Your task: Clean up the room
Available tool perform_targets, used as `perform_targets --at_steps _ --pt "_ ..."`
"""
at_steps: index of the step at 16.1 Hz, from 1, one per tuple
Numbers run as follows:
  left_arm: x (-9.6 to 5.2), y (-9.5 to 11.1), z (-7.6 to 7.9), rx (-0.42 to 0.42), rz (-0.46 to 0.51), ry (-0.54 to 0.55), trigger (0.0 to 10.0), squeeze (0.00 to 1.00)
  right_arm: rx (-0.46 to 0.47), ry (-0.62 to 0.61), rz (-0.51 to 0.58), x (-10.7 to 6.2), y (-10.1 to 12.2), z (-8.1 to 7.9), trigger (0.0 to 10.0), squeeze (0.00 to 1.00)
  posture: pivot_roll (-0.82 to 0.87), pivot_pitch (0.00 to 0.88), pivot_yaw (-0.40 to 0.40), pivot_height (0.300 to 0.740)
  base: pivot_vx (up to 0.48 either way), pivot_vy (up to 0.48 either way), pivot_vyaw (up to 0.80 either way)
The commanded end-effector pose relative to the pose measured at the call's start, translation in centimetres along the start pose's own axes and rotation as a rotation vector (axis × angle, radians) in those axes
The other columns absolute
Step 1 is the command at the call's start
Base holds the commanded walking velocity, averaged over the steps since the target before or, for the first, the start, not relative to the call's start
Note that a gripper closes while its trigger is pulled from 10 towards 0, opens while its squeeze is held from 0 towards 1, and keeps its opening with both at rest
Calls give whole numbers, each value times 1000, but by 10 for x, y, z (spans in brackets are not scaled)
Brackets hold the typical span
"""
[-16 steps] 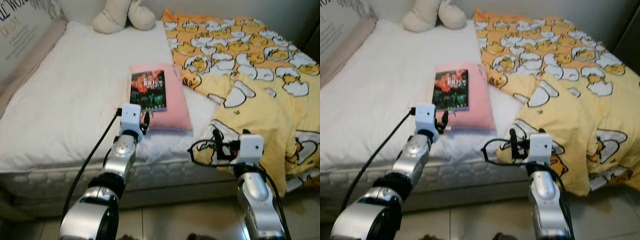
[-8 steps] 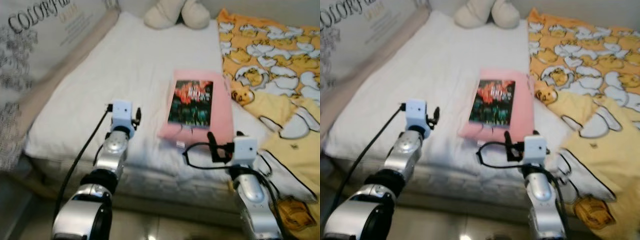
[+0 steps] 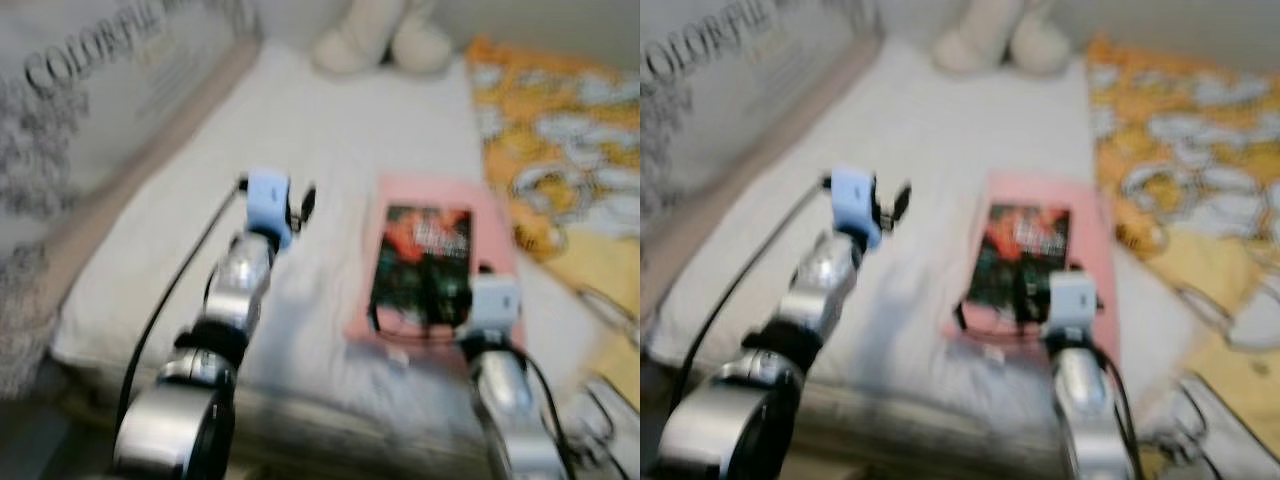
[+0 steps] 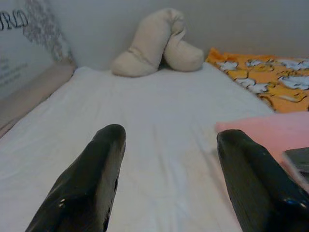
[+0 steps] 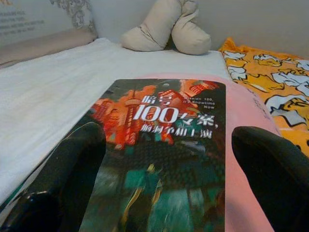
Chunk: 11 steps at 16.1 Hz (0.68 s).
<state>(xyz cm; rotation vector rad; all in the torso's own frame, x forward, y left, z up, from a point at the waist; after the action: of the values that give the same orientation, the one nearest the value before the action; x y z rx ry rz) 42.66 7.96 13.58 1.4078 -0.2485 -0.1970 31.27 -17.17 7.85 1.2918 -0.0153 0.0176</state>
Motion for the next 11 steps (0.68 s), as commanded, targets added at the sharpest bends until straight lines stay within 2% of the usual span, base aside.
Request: perform_targets --at_steps 1,3,5,6,7,8,9,10,11 --pt "4 2 11 -15 -9 -35 10000 0 -13 -39 4 -3 2 12 10000 0 -64 0 43 740 0 0 0" --pt "5 1 15 -30 -21 -58 10000 0 -3 -42 15 -1 7 12 10000 0 -67 0 48 740 0 0 0" --pt "5 -8 20 -28 -74 -91 10000 0 45 -79 3 2 6 21 10000 0 -67 0 53 740 0 0 0" --pt "3 -16 24 -49 -111 -120 10000 0 119 -114 -17 5 4 29 10000 0 -69 0 59 740 0 0 0" --pt "3 -17 24 -51 -118 -122 10000 0 152 -123 -27 7 2 31 10000 0 -69 0 61 740 0 0 0" --pt "1 -19 29 -60 -128 -161 10000 0 228 -114 -52 18 -3 29 10000 0 -62 0 70 740 0 0 0" --pt "1 -20 31 -62 -129 -170 10000 0 235 -112 -55 19 -3 29 10000 0 -62 0 70 740 0 0 0" --pt "-11 -25 54 -61 -179 -367 10000 0 266 -127 -57 28 -3 30 10000 0 -30 0 69 740 0 0 0" --pt "-18 -27 62 -66 -200 -449 10000 0 278 -133 -57 31 -3 31 10000 0 -25 0 69 740 0 0 0"
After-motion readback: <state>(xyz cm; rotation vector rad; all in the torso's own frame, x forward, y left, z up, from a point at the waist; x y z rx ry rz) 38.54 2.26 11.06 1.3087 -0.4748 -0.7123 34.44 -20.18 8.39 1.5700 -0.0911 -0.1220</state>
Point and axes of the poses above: a point about 5 cm out from each wrist's last joint towards the gripper, its own x axis pointing out of the wrist towards the gripper, its own y axis along the axis of the wrist's last joint, z = x × y, the point moved 6 cm from there along x, pointing out of the wrist towards the gripper, and after that the axes turned 11 degrees about -x, right-handed, at the moved point
